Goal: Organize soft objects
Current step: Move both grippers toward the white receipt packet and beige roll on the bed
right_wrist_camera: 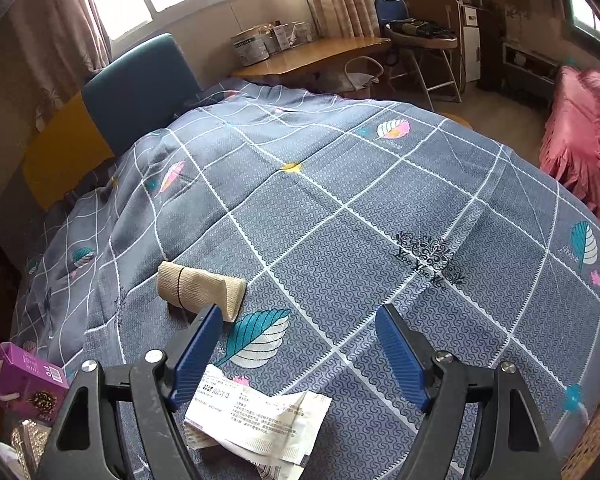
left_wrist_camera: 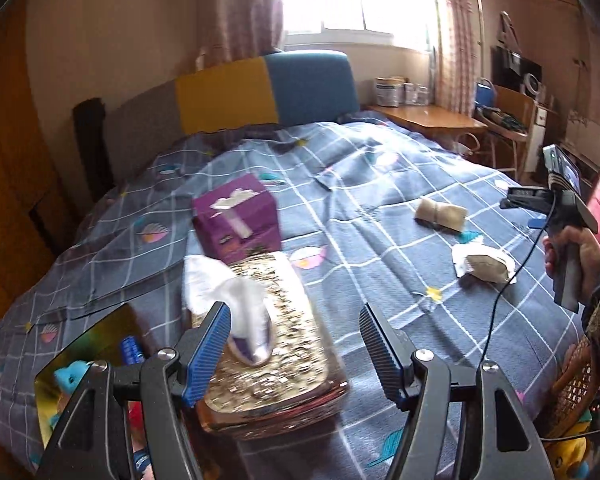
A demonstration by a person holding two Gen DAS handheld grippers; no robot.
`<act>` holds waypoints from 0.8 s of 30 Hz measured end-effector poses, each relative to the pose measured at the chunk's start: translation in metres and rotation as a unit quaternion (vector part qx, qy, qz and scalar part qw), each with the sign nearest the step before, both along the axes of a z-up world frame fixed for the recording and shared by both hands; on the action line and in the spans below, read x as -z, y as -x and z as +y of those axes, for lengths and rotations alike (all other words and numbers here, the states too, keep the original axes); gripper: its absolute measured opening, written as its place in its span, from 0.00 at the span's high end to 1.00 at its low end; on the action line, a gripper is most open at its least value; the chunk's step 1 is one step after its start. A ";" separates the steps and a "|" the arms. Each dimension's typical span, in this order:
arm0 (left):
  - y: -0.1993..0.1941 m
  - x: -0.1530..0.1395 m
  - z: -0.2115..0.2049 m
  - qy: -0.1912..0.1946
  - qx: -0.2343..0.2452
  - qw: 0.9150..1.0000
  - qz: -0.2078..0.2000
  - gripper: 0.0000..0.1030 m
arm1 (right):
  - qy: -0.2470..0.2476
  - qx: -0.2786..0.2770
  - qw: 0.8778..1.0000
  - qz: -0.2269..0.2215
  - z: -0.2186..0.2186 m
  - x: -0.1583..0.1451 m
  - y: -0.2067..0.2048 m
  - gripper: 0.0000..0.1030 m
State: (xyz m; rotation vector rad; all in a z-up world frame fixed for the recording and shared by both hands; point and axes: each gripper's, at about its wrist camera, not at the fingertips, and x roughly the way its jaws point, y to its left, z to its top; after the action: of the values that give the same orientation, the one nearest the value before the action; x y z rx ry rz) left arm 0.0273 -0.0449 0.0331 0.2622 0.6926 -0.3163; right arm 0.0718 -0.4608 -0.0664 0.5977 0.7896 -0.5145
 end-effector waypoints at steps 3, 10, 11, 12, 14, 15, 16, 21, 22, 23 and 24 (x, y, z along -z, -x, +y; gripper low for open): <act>-0.004 0.003 -0.015 -0.004 0.016 1.000 0.004 0.34 | -0.011 0.007 1.000 -0.002 -0.003 0.001 0.002 0.23; -0.015 0.012 -0.051 -0.014 0.053 0.998 0.019 0.34 | -0.021 0.011 1.000 -0.008 -0.005 0.001 0.004 0.23; -0.017 0.013 -0.057 -0.011 0.058 0.998 0.025 0.34 | -0.022 0.012 1.000 -0.008 -0.006 0.001 0.004 0.23; -0.019 0.014 -0.062 -0.010 0.061 0.998 0.030 0.34 | -0.023 0.013 1.000 -0.009 -0.006 0.001 0.004 0.23; -0.021 0.016 -0.071 -0.011 0.071 0.997 0.033 0.34 | -0.027 0.015 0.999 -0.011 -0.008 0.001 0.005 0.23; -0.022 0.016 -0.079 -0.013 0.078 0.996 0.033 0.34 | -0.030 0.017 0.999 -0.012 -0.009 0.001 0.006 0.23; -0.022 0.017 -0.084 -0.014 0.084 0.996 0.031 0.34 | -0.033 0.018 0.999 -0.015 -0.010 0.001 0.007 0.22; -0.033 0.027 -0.111 -0.005 0.103 0.993 0.058 0.34 | -0.050 0.028 0.998 -0.025 -0.015 0.002 0.011 0.22; -0.035 0.032 -0.117 -0.004 0.106 0.992 0.067 0.34 | -0.055 0.030 0.998 -0.026 -0.017 0.002 0.012 0.22; -0.036 0.034 -0.121 -0.003 0.108 0.992 0.071 0.34 | -0.059 0.032 0.997 -0.027 -0.018 0.003 0.012 0.22; -0.038 0.039 -0.127 -0.001 0.113 0.990 0.079 0.34 | -0.064 0.035 0.997 -0.028 -0.019 0.004 0.013 0.22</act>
State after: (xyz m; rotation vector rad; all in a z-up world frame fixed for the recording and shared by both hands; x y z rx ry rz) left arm 0.0651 -0.1719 -0.0056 0.3211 0.8206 -0.5581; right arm 0.0585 -0.4800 -0.0701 0.7583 0.7538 -0.5108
